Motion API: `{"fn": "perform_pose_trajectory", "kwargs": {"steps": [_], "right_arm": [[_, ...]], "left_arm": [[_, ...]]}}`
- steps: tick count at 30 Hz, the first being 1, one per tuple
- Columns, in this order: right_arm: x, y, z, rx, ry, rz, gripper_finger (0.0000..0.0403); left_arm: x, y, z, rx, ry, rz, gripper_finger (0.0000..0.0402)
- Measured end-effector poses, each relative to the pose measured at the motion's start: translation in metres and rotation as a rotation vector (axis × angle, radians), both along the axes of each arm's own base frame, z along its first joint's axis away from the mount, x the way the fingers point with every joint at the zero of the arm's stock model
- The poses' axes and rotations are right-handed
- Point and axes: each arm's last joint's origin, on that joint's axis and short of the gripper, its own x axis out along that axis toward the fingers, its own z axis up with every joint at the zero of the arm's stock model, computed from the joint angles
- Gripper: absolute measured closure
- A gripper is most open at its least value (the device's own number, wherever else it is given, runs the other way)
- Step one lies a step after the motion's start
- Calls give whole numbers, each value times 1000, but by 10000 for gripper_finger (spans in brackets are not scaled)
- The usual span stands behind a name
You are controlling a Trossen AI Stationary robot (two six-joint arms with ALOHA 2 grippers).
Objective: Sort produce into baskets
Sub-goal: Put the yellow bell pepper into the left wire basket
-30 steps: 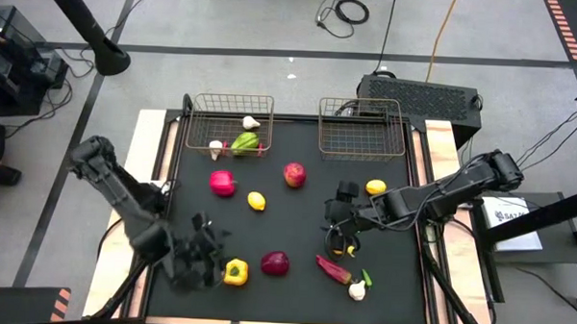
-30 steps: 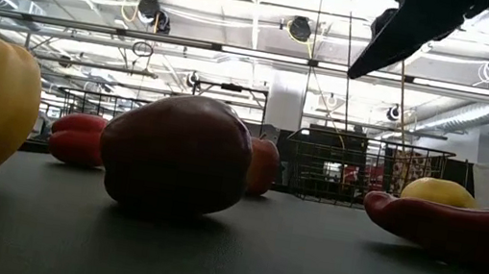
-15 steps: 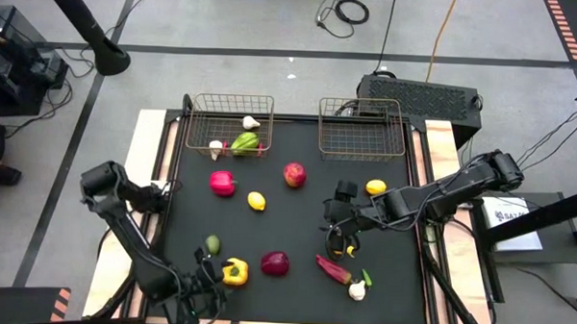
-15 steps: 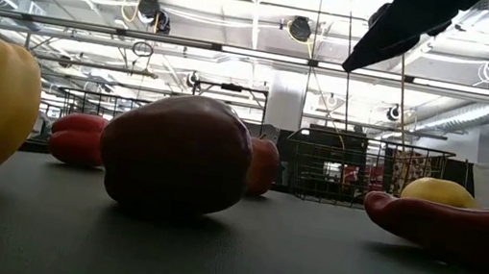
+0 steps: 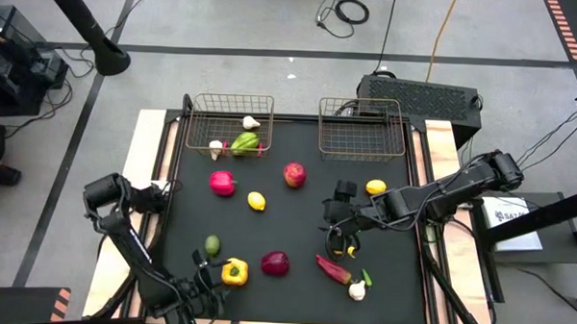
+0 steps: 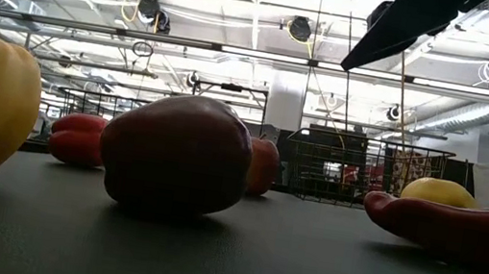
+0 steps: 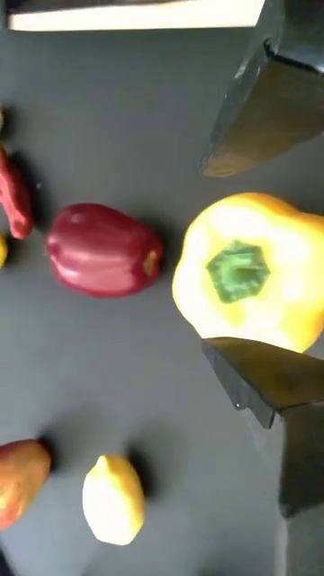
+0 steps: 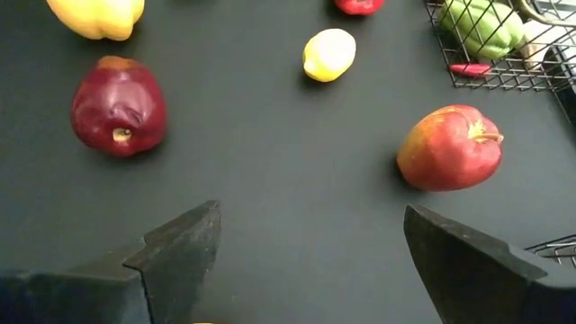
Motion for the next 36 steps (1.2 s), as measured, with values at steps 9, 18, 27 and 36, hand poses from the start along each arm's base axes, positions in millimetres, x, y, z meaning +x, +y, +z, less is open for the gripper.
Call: {"fn": "perform_pose_trajectory", "kwargs": {"steps": [9,18,27,36], "right_arm": [[0,0,0,2,-5,0,64],[0,0,1,0,-6,3,64],[0,0,1,0,-6,3,64],[1,0,1,0,-7,2,64]], "left_arm": [[0,0,-9,32,-27,34,96],[-1,2,-9,53,-15,30,187],[-3,4,-11,51,58,27,282],[-4,6,-11,74,79,23,351]]}}
